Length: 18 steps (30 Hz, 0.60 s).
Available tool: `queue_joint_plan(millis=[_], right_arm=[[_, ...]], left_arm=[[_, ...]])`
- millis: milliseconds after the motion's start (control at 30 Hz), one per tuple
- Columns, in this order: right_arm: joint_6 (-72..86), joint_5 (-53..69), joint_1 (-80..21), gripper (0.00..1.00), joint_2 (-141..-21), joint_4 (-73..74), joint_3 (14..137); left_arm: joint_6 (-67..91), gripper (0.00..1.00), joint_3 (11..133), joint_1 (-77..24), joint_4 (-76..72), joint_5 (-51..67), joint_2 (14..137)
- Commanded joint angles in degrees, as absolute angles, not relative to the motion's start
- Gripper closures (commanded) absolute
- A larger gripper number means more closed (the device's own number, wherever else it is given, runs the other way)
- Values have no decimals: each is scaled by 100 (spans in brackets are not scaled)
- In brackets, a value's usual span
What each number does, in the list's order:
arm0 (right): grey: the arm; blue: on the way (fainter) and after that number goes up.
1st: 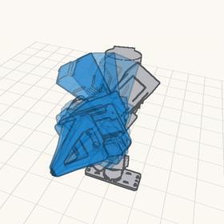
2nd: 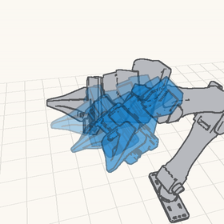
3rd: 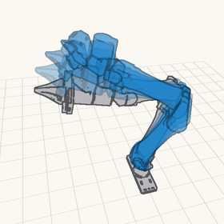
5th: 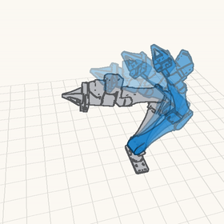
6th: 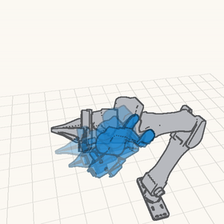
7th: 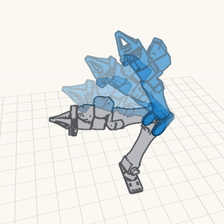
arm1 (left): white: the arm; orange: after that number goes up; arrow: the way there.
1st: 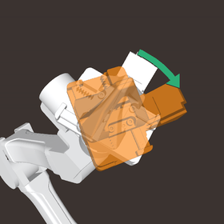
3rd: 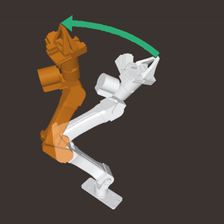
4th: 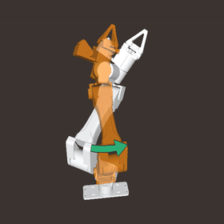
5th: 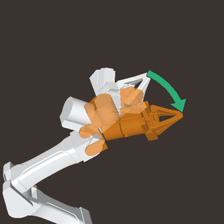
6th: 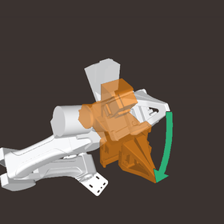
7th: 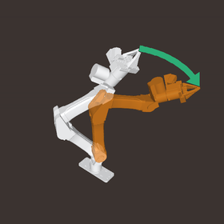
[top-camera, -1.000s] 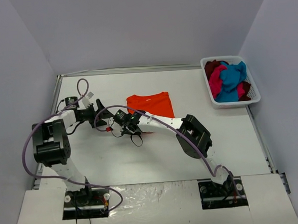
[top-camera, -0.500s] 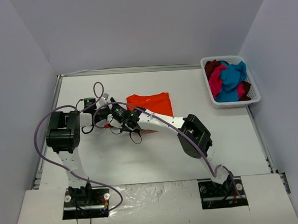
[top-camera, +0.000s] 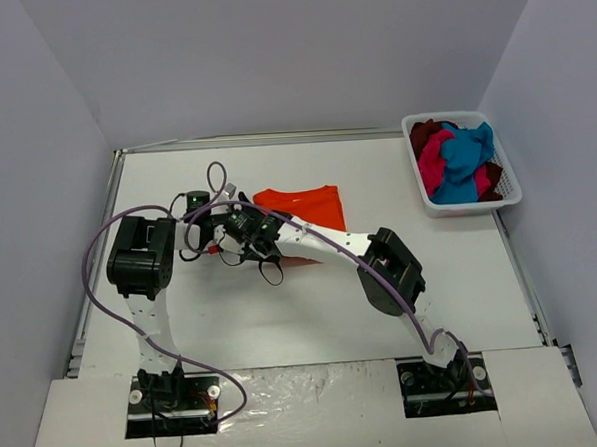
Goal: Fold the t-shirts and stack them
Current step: Put the neatly folded tshirt into the corner of the board with the left arm
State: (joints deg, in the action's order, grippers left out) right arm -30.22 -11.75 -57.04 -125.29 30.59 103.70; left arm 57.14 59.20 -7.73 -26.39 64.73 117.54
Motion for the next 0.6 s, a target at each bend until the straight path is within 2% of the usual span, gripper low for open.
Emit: queue_joint_plan(millis=[0, 33, 100, 167, 200, 300, 333, 367, 400, 500, 533, 567], right_arm=[[-3050, -1292, -5660, 100, -12445, 3305, 10617], [-3050, -1283, -5660, 100, -12463, 3313, 10626], [-3041, -1257, -5669, 100, -12472, 3340, 10652], [-3041, -1257, -5669, 100, -12480, 3349, 10652], [-3041, -1257, -5669, 100, -12480, 3349, 10652], [-3041, -1248, -5678, 100, -12489, 3366, 10661], [-3041, -1231, -5669, 100, -12489, 3366, 10652], [-3041, -1222, -5669, 100, -12498, 3375, 10652], [-3041, -1222, -5669, 100, -12507, 3366, 10644], [-2997, -1213, -5669, 100, -12542, 3375, 10635], [-2997, -1204, -5669, 95, -12551, 3375, 10626], [-2997, -1126, -5678, 69, -12551, 3419, 10617]], left_arm=[[5722, 5, 6073, -923, -2645, 6354, 11935], [5713, 4, 6152, -940, -2680, 6433, 12014], [5669, 22, 6248, -941, -2646, 6451, 12119], [5713, 32, 6301, -949, -2689, 6521, 12216], [5791, 44, 6302, -949, -2742, 6521, 12286], [5905, 71, 6354, -958, -2847, 6592, 12375], [5985, 86, 6354, -967, -2943, 6600, 12392], [6064, 92, 6311, -967, -3171, 6627, 12393], [6221, 97, 6293, -975, -3286, 6636, 12384], [6503, 98, 6267, -976, -3673, 6715, 12375], [6574, 97, 6258, -967, -3874, 6724, 12375], [6731, 98, 6232, -967, -3980, 6732, 12366]])
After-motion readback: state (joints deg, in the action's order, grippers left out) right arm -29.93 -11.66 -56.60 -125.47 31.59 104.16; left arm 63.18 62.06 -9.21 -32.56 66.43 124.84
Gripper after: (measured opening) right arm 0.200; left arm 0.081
